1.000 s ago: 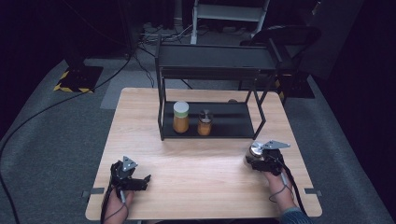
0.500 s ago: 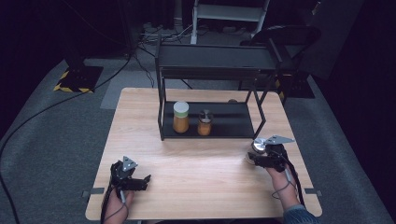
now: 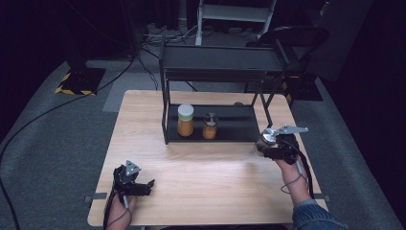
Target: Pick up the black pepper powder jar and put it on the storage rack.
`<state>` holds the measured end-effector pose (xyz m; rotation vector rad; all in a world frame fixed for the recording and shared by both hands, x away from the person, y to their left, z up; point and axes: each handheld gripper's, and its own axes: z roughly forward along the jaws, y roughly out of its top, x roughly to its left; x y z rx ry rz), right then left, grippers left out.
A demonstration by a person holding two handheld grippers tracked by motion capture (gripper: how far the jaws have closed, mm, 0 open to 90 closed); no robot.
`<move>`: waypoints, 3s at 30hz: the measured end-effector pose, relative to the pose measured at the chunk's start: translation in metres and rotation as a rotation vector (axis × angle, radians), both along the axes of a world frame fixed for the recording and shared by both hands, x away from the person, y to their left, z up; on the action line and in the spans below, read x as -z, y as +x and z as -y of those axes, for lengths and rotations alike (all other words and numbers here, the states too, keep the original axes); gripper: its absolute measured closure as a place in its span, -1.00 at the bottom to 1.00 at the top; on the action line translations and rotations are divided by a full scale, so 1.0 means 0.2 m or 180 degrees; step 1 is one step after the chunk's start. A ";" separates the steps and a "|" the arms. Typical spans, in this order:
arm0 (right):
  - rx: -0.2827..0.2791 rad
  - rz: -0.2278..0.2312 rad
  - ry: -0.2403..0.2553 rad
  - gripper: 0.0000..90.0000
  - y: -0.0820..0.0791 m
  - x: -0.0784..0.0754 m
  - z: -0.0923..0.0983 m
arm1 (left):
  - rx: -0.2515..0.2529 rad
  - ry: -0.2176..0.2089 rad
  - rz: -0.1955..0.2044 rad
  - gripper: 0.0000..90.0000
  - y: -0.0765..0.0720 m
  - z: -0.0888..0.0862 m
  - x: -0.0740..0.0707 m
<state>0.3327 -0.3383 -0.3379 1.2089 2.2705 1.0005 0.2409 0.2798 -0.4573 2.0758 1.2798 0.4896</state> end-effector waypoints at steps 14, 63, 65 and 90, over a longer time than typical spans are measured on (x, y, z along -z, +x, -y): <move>-0.0065 0.0029 -0.0042 -0.33 0.14 -0.13 -0.09 | -0.0042 -0.0003 0.0000 -0.99 0.01 0.01 0.00; -0.0131 -0.0199 -0.0190 -0.33 0.63 0.24 -0.43 | -0.0067 0.0005 0.0001 -0.99 0.00 0.02 0.00; -0.0134 -0.0187 -0.0161 -0.33 0.63 0.26 -0.42 | -0.0067 0.0004 0.0000 -0.99 0.00 0.02 0.00; -0.0284 0.0187 -0.0061 -0.94 0.27 0.04 -0.14 | -0.0067 0.0004 0.0001 -0.99 0.00 0.02 0.00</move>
